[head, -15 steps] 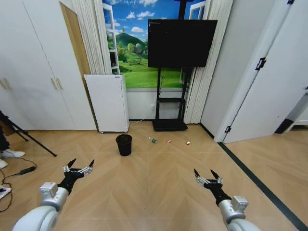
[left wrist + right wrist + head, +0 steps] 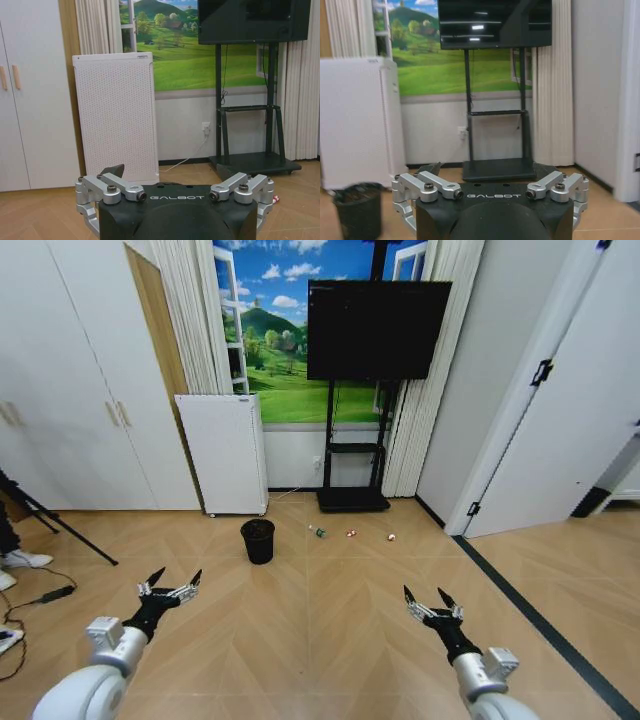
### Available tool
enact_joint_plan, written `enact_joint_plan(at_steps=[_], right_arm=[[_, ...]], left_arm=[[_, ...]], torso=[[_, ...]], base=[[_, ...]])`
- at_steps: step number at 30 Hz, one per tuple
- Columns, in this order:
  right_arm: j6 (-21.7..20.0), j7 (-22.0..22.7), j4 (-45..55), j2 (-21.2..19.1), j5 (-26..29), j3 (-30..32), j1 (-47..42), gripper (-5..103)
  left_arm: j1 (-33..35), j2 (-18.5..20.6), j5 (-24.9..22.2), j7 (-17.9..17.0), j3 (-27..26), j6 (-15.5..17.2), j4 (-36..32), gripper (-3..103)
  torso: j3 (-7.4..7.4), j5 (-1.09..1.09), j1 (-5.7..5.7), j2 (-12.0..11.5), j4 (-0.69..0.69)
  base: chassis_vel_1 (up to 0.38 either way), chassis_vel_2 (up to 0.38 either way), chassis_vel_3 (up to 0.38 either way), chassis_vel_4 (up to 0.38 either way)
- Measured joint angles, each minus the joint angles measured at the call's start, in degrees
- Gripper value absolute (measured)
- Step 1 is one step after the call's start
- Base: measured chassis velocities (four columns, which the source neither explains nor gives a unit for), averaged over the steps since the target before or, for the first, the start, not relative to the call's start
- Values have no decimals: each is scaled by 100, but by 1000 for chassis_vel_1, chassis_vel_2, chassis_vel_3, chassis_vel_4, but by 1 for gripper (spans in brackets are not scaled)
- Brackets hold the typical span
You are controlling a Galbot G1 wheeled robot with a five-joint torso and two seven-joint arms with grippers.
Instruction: Pick up the trash bin and place the garbage on the floor into it.
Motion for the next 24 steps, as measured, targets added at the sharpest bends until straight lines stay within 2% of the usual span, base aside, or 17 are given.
enact_joint_plan(at_steps=[1,3,5,24], right_arm=[[0,0,0,0,0,0,0,100],[-12,189,-61,52,-498,18,56,100],[-43,250,-62,70,-562,18,63,100],[-232,346,37,104,-276,42,40,100]], left_arm=[[0,0,0,0,0,0,0,100],[-37,12,87,-102,51,-5,1,100],[-49,13,114,-153,79,-10,1,100],[18,-101,281,-250,76,28,-73,100]], torso=[[0,0,0,0,0],[0,0,0,0,1],[0,0,0,0,0],[0,0,0,0,1]], base=[[0,0,0,0],[0,0,0,0],[0,0,0,0],[0,0,0,0]])
